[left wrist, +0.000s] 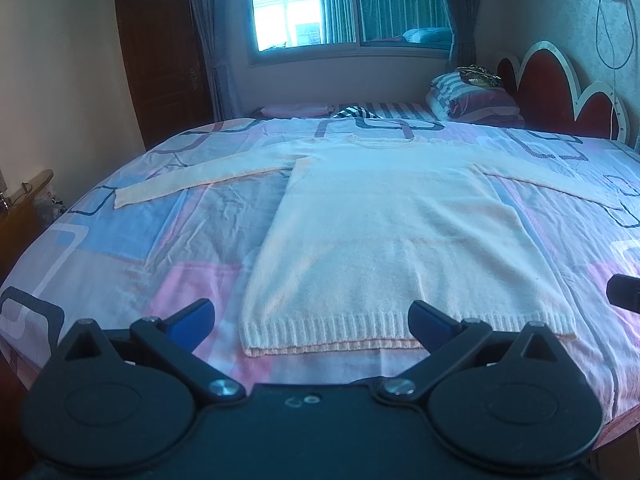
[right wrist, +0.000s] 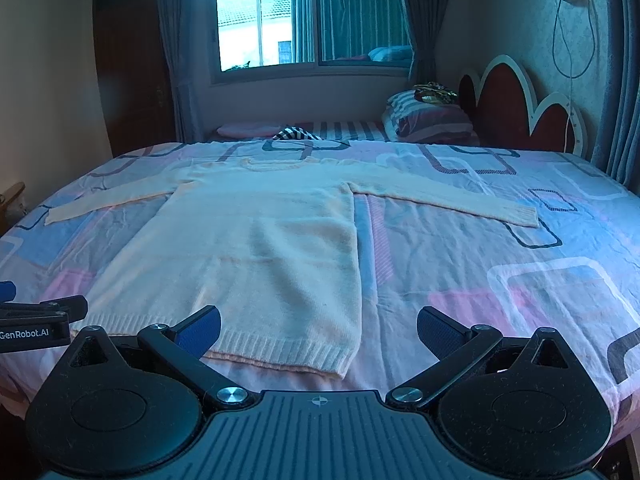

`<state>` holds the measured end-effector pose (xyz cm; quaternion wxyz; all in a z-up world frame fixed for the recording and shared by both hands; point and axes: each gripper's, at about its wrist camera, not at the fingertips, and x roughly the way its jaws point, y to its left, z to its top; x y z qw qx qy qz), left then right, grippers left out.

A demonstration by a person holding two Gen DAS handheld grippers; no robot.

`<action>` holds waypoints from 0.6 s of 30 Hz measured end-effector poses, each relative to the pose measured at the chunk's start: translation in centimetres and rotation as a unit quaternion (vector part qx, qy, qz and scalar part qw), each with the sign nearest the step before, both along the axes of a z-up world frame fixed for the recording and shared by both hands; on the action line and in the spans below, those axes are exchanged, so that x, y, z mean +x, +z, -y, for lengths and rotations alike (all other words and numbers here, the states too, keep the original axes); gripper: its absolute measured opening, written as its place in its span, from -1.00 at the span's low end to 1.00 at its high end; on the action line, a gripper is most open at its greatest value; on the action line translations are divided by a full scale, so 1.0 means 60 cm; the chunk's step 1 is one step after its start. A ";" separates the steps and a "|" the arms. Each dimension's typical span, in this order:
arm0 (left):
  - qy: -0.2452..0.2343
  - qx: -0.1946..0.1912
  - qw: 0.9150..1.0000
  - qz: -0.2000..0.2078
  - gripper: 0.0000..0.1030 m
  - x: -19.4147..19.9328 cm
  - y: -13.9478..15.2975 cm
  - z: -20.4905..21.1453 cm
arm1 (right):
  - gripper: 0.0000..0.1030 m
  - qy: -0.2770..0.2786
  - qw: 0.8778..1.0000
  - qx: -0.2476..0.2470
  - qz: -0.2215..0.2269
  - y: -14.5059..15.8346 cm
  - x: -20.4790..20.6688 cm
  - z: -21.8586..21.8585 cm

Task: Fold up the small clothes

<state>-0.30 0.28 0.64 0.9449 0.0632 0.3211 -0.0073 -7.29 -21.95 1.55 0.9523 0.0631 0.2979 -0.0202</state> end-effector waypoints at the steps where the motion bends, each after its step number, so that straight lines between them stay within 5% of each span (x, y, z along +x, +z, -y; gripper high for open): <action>1: 0.001 0.000 1.000 0.000 0.99 0.000 0.000 -0.001 | 1.00 0.000 1.000 0.000 0.000 0.000 0.001 0.001; 11: 0.009 0.005 1.000 -0.003 0.99 0.005 -0.005 0.004 | 1.00 -0.007 1.000 0.005 -0.005 -0.005 0.009 0.008; 18: 0.033 -0.030 0.999 -0.022 0.99 0.048 -0.007 -0.017 | 1.00 -0.022 1.000 0.009 -0.009 -0.011 0.032 0.019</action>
